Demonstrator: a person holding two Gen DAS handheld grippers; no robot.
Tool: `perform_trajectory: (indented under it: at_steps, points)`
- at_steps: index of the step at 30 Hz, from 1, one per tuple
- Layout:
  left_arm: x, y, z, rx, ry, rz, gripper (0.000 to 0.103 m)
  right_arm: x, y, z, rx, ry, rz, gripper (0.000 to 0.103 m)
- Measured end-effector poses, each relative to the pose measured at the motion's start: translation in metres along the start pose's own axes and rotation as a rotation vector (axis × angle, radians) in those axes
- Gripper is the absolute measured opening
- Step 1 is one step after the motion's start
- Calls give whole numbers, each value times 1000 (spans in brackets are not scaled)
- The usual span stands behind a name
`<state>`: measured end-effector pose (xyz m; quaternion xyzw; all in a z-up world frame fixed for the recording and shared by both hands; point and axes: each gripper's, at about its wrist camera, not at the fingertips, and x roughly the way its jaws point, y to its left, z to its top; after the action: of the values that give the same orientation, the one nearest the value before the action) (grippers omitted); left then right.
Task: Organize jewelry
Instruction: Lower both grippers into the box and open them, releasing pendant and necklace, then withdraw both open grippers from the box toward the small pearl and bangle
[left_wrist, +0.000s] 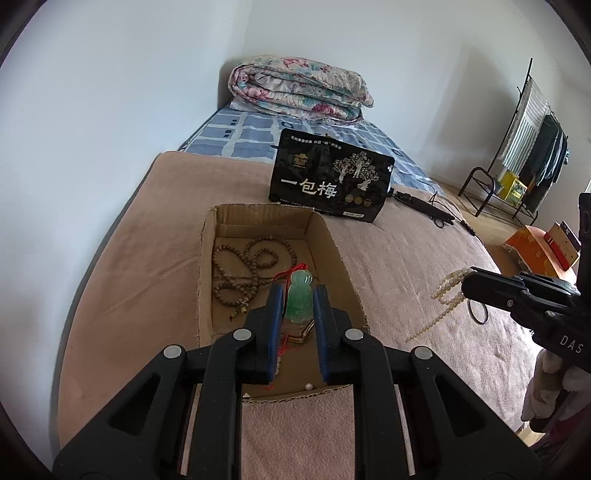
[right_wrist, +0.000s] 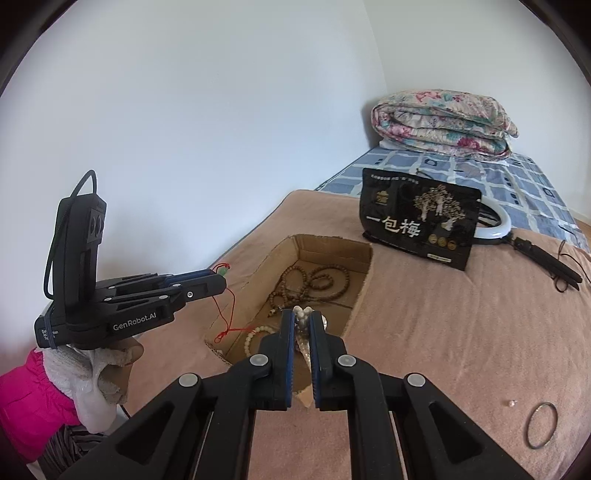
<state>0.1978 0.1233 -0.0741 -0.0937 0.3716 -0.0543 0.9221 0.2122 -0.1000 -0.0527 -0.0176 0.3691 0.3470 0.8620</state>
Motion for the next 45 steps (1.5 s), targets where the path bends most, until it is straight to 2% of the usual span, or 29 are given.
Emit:
perform_trajectory:
  at_steps: [7,16,24,27,29,31,45]
  points:
    - [13,18,-7,-28,39,14,15,26,9,1,-5,23,18,5]
    - [38,26,-14,-49,98,39,15,66,5,-16,-9,118,-5,5]
    - [54,30,-22,-46,149,71,15,83,-4,-28,9,175,-14,6]
    - [54,30,-21,-45,154,73,15,84,-3,-30,9,184,-21,8]
    - [54,30,-21,-50,151,79,15,84,-3,-29,11,181,-25,23]
    - [54,31,-21,-55,151,83,15,81,-3,-29,12,173,-31,27]
    - [34,22,-13,-57,94,92,15,55,-2,-26,11,137,-60,28]
